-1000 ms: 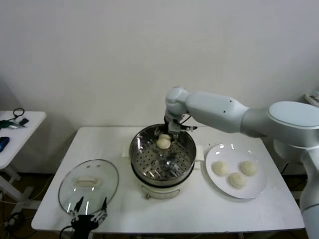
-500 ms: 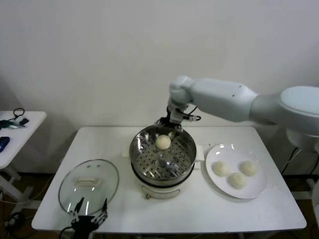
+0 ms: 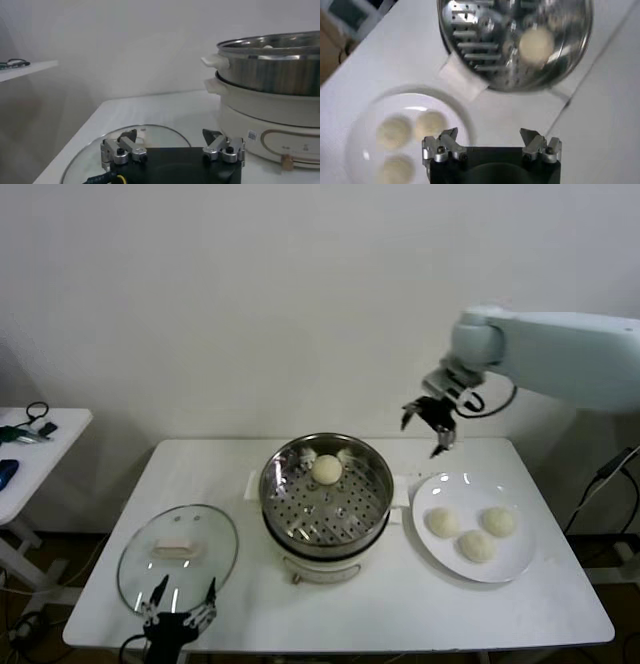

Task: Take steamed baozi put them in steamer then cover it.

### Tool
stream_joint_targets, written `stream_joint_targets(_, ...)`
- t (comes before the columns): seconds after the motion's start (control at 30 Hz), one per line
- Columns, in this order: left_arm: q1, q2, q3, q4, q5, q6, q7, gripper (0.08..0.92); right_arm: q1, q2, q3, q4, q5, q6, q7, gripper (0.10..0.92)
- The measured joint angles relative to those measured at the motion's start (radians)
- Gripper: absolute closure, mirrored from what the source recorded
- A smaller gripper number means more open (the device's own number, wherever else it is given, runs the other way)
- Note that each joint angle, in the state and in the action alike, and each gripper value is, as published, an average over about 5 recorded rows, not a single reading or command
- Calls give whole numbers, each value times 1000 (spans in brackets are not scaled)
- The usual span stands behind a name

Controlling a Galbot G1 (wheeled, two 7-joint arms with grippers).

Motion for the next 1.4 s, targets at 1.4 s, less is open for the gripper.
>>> stream_joint_targets(1.4, 13, -10, 0, 11, 25, -20, -14, 177, -509, -80, 296, -88, -139, -331, 162, 352)
